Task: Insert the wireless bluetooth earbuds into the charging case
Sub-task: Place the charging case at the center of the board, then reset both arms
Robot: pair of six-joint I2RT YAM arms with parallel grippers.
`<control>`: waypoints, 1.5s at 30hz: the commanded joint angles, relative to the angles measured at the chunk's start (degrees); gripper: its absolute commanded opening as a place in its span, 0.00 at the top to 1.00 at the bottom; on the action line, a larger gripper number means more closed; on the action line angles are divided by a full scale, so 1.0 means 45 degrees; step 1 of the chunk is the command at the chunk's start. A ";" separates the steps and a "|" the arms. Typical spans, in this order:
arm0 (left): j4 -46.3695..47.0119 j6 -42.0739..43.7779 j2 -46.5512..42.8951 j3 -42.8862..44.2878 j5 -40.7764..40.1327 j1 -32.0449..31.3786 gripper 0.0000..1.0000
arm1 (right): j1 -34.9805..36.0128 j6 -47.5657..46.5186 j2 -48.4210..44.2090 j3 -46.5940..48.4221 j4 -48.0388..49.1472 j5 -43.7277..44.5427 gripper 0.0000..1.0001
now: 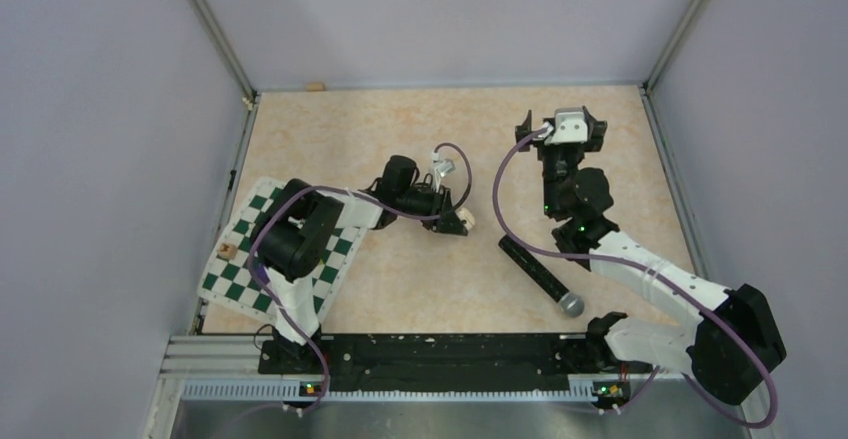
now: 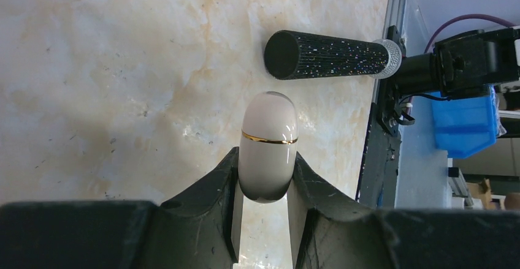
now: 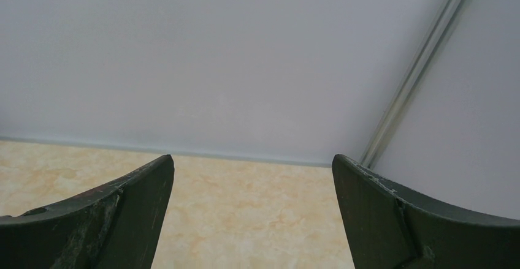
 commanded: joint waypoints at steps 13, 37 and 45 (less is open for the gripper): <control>-0.0841 -0.0985 0.1697 0.1602 -0.0558 -0.0020 0.76 | -0.0276 -0.0226 -0.0665 -0.0221 0.0977 -0.0401 0.01; -0.8174 0.5532 -0.3409 0.3848 0.0353 0.0525 0.01 | -0.1460 0.0632 -0.1035 0.1407 -0.2818 -0.1365 0.01; -0.9428 0.7081 -0.9281 0.4743 -0.1869 0.4977 0.01 | -0.1951 0.0880 -0.3139 0.2579 -0.7242 -0.4211 0.01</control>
